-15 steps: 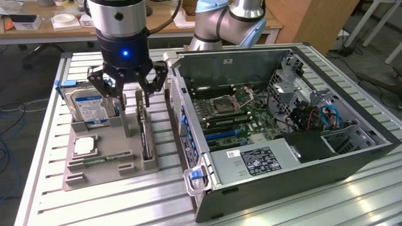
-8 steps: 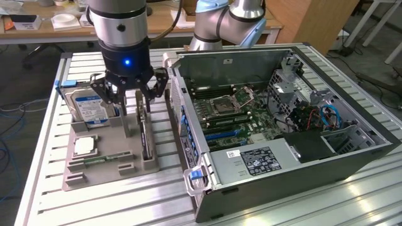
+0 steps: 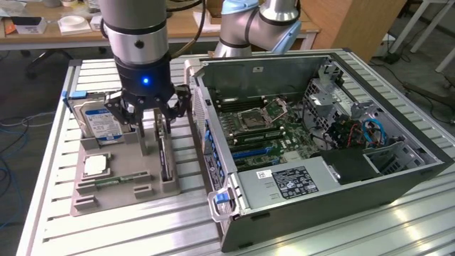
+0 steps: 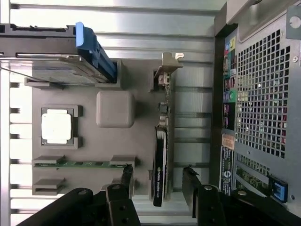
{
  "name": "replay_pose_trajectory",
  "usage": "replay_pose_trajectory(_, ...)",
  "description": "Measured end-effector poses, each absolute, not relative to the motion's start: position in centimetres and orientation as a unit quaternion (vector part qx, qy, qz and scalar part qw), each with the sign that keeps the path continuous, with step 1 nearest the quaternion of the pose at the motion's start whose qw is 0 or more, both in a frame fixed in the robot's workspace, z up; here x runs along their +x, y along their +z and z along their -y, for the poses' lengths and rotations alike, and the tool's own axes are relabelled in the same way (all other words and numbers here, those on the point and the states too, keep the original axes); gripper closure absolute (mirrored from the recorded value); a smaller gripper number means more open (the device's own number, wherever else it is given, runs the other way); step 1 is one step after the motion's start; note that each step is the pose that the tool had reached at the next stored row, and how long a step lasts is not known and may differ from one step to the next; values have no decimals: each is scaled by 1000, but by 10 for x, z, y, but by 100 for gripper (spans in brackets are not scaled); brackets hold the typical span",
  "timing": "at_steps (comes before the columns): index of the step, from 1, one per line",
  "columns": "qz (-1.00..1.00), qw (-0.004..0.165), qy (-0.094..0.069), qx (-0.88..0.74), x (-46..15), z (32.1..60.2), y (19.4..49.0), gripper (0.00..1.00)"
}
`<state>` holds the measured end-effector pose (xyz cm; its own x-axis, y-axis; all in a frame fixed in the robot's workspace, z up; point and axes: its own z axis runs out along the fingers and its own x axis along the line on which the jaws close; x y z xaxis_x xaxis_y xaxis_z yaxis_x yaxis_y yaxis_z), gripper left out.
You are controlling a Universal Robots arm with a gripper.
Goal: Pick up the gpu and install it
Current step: 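Pick up the gpu and move the gpu toward the slot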
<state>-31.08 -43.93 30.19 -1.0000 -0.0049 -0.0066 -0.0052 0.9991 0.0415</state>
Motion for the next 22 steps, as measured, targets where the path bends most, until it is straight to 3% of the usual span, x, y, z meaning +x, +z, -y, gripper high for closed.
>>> replay_pose_trajectory(22, -1000, 3, 21, -3, -306, 442, 265, 45)
